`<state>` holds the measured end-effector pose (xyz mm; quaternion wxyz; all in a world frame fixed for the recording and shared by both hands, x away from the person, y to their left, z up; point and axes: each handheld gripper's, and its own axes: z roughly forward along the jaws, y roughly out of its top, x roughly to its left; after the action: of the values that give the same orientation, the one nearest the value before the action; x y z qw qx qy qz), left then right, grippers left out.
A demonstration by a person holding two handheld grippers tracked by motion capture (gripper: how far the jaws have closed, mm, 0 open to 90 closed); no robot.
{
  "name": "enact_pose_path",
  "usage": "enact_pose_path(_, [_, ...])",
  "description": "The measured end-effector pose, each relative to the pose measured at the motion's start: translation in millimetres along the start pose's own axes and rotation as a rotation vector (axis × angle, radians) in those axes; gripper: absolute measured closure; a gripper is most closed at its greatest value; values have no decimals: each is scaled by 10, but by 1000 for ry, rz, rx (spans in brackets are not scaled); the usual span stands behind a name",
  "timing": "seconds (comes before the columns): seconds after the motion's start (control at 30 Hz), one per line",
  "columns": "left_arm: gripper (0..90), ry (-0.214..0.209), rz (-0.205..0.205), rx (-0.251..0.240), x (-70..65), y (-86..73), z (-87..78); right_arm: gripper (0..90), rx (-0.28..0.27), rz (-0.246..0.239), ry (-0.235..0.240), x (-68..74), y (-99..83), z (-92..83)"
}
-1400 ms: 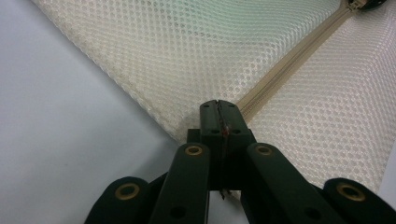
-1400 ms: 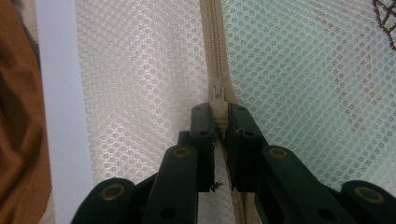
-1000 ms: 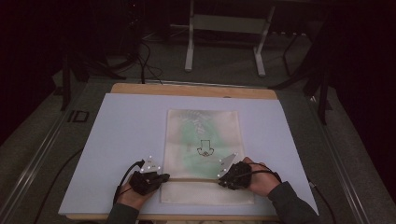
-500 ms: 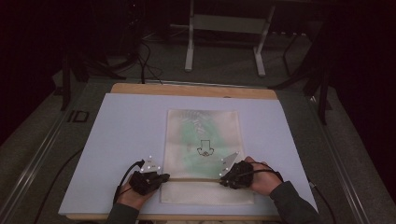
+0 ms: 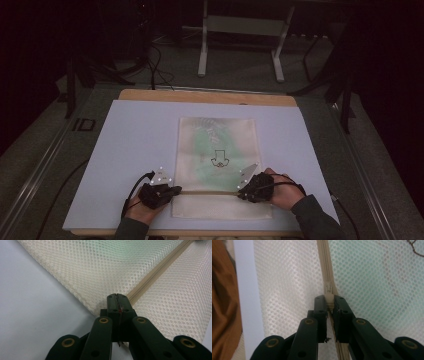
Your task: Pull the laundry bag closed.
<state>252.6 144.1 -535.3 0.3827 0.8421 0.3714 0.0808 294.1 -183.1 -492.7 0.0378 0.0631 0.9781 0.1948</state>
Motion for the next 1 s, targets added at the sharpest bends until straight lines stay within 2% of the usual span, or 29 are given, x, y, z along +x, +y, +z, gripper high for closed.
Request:
enact_pose_path(0.33, [893, -1, 1, 2, 2, 1, -1, 824, -8, 13, -3, -10, -55, -37])
enact_pose_path(1.0, [893, -1, 0, 1, 3, 1, 0, 824, 13, 33, -13, -32, -187, -95])
